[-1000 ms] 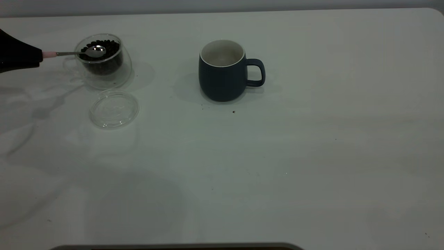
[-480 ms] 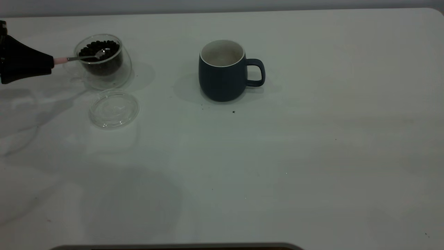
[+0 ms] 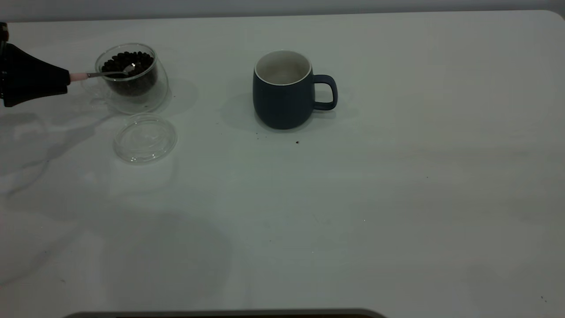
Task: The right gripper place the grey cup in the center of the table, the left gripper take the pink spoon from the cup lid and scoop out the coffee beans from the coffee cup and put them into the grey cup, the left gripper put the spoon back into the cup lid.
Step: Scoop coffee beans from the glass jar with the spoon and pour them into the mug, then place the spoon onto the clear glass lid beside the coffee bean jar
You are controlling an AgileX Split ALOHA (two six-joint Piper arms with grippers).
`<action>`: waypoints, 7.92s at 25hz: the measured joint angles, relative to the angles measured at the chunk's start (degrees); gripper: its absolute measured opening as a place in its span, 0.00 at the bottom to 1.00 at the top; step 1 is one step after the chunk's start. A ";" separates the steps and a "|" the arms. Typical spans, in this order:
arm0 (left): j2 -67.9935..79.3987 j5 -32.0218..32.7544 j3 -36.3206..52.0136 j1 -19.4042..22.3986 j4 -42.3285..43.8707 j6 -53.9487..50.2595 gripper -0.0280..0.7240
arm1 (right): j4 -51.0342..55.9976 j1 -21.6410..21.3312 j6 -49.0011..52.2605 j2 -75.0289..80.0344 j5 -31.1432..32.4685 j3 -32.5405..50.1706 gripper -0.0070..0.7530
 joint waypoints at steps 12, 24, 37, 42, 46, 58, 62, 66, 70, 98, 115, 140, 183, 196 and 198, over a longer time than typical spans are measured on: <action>0.04 2.07 0.00 0.76 -0.07 -0.65 0.20 | 0.00 0.00 0.00 0.00 0.00 0.00 0.33; 0.06 5.97 0.00 3.28 -0.07 -1.77 0.20 | 0.00 0.00 0.00 0.00 0.00 0.00 0.33; 0.06 10.71 0.00 3.78 -0.07 -1.83 0.20 | 0.00 0.00 0.05 0.00 0.02 0.00 0.33; 0.06 13.62 0.00 3.78 -0.07 -1.97 0.20 | 0.00 0.00 0.01 0.00 0.02 0.00 0.33; 0.11 13.68 0.00 3.78 -0.07 -2.79 0.20 | 0.00 0.00 0.01 0.00 0.02 0.00 0.33; 0.11 13.81 0.00 -2.38 -0.32 -5.75 0.20 | 0.00 0.00 0.01 0.00 0.02 0.00 0.33; 0.11 13.88 0.00 -6.40 -2.45 -6.28 0.20 | 0.00 0.00 0.01 0.00 0.07 0.00 0.33; 0.11 13.88 0.00 -10.43 -3.71 -6.37 0.20 | 0.00 0.00 0.01 -0.02 0.07 0.00 0.32; 0.11 13.88 0.00 -14.64 -4.93 -6.44 0.20 | 0.00 0.00 0.01 -0.02 0.07 0.00 0.32; 0.11 -0.95 0.00 -26.67 -13.34 10.48 0.20 | 0.00 0.00 0.01 -0.02 0.07 0.00 0.32; 0.11 -0.88 0.00 -26.67 -17.73 26.25 0.20 | 0.00 0.00 0.01 -0.02 0.07 0.00 0.32; -18.81 14.86 5.34 -5.77 8.47 -7.24 0.20 | 0.00 0.00 0.01 -0.02 0.07 0.00 0.32; 10.68 6.02 5.15 6.56 3.76 -0.20 0.20 | 0.00 0.00 0.01 -0.02 0.07 0.00 0.32; 11.04 5.02 5.15 6.56 3.66 -1.19 0.58 | 0.00 0.00 0.01 -0.02 0.07 0.00 0.32; 10.98 5.02 5.15 6.56 3.66 -1.38 0.62 | 0.00 0.00 0.01 -0.02 0.07 0.00 0.32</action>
